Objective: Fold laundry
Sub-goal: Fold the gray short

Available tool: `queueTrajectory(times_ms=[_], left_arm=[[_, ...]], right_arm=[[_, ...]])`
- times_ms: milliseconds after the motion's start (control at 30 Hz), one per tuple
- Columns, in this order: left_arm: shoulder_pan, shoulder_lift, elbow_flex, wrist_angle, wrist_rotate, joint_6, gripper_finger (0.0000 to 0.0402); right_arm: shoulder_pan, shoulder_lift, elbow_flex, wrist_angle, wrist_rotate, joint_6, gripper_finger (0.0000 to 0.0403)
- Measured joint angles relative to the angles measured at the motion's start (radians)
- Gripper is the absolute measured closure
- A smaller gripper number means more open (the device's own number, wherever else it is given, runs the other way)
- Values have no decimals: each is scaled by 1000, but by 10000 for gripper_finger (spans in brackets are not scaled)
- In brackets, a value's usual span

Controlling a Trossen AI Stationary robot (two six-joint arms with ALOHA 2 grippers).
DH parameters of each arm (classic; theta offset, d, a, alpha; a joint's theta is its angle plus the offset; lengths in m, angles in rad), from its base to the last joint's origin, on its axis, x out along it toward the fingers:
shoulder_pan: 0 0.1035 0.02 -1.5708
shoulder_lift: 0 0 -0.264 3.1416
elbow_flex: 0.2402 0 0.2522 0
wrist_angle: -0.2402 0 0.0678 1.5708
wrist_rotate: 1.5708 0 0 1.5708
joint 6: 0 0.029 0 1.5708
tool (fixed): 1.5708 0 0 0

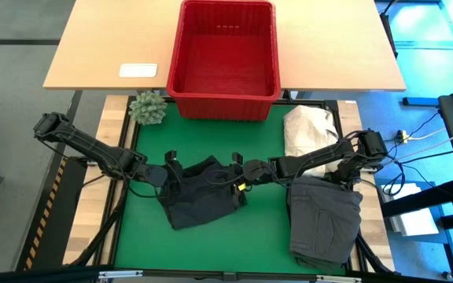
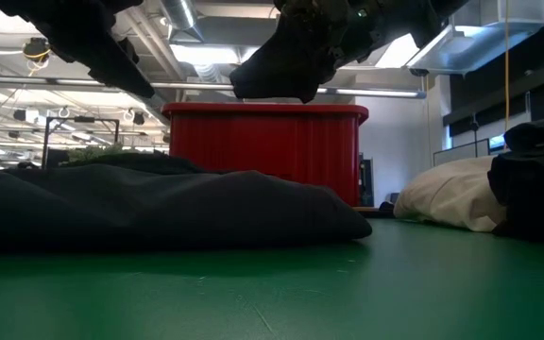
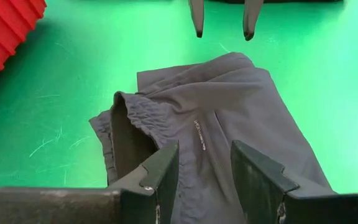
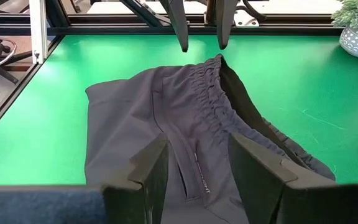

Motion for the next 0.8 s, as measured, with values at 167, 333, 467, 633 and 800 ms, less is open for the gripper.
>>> queueTrajectory(times_ms=[167, 333, 467, 633, 800], left_arm=[[0, 0, 0, 0, 1, -5, 263], [0, 0, 0, 0, 2, -6, 263], [0, 0, 0, 0, 2, -5, 263], [-16, 0, 0, 0, 32, 21, 263], [-85, -10, 0, 2, -29, 40, 263]], right_arm=[[1, 0, 0, 0, 0, 4, 237], [1, 0, 0, 0, 0, 6, 237], [1, 0, 0, 0, 0, 6, 237], [1, 0, 0, -2, 0, 6, 237], [1, 0, 0, -14, 0, 6, 237]])
